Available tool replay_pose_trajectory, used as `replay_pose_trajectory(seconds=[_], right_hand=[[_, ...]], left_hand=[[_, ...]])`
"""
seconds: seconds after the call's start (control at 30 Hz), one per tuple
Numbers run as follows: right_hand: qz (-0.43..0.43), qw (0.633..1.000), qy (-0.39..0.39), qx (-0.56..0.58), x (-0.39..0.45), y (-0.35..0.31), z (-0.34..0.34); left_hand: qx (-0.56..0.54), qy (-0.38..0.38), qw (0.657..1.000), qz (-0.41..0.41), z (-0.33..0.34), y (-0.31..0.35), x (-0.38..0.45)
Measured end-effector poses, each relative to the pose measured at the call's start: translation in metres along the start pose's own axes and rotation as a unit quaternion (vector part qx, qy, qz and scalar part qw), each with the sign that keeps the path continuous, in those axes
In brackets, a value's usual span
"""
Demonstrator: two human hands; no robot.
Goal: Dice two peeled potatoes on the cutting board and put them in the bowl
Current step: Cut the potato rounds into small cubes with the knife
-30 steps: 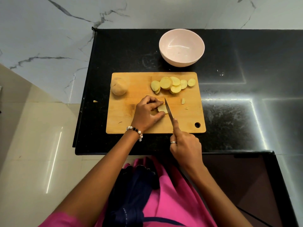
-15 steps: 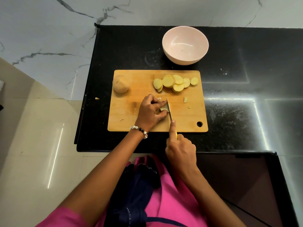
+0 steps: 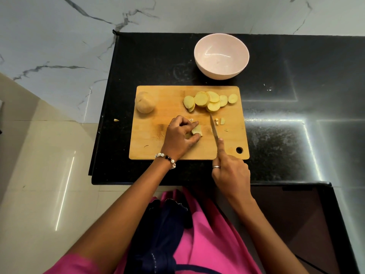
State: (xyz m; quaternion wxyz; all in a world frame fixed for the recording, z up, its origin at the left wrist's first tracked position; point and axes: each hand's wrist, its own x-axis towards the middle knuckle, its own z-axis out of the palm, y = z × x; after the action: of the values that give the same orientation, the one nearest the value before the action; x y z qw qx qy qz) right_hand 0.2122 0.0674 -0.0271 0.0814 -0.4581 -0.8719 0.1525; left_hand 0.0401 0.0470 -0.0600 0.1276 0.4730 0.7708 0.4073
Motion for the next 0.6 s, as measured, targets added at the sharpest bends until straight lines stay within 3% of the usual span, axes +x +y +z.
replay_pose_trajectory(seconds=[0.23, 0.6], right_hand=[[-0.037, 0.999, -0.024, 0.020, -0.009, -0.016, 0.004], [-0.058, 0.995, -0.052, -0.066, 0.006, -0.024, 0.008]], left_hand=[[0.005, -0.021, 0.999, -0.024, 0.000, 0.000, 0.002], [0.002, -0.003, 0.999, -0.049, 0.003, 0.003, 0.003]])
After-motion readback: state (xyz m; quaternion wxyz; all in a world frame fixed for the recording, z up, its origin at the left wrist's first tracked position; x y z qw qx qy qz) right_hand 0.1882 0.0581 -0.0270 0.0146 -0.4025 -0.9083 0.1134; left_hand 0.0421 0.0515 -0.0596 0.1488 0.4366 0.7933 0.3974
